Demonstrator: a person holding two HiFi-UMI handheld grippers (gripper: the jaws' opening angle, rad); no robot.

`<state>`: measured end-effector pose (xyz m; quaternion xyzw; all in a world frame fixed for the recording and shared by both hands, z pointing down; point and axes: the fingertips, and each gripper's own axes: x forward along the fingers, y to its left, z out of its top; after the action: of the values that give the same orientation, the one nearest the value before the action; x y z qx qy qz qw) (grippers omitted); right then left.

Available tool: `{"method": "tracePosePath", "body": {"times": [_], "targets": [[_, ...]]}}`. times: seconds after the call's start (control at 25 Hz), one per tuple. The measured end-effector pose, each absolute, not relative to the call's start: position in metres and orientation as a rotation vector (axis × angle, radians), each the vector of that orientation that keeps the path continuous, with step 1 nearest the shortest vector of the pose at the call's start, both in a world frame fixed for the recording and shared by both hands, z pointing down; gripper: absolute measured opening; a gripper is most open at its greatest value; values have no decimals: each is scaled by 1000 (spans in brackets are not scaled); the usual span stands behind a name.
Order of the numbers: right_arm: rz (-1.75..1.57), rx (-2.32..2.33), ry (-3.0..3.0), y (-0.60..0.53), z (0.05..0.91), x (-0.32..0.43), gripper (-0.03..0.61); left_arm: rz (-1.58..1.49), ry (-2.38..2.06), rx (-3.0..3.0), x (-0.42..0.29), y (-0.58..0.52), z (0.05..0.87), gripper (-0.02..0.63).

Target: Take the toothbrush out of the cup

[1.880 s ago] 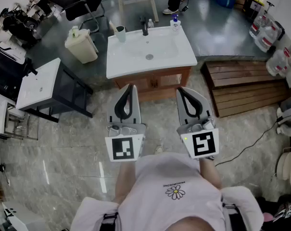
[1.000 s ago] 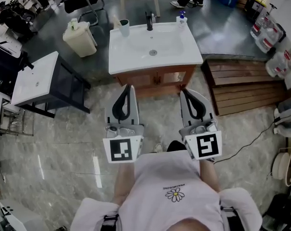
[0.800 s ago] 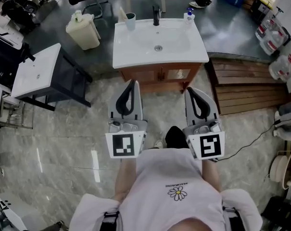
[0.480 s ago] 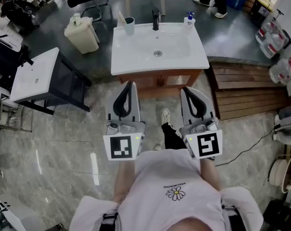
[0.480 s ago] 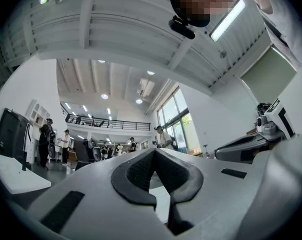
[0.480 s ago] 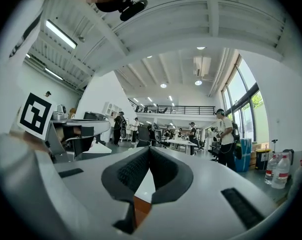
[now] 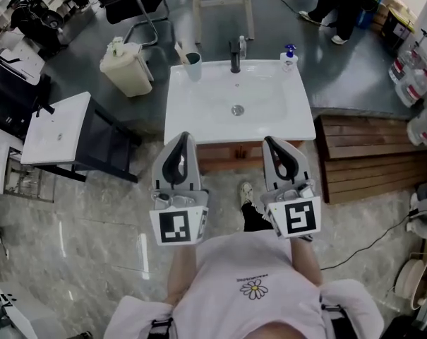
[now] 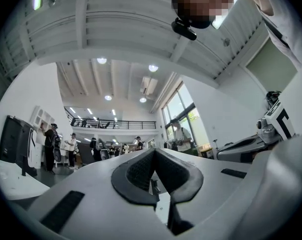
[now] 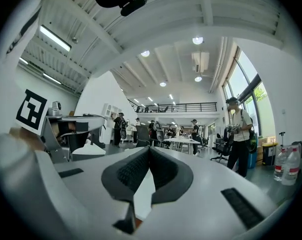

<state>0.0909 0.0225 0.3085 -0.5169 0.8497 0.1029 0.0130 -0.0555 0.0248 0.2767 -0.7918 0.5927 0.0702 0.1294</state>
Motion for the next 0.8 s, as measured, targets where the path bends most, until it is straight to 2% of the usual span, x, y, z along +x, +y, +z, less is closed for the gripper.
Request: {"method": "tracePosePath", "body": {"times": [0.8], "targets": [[325, -1509, 2737, -210, 303, 94, 11, 120, 1849, -2183, -45, -192, 264, 15]]}}
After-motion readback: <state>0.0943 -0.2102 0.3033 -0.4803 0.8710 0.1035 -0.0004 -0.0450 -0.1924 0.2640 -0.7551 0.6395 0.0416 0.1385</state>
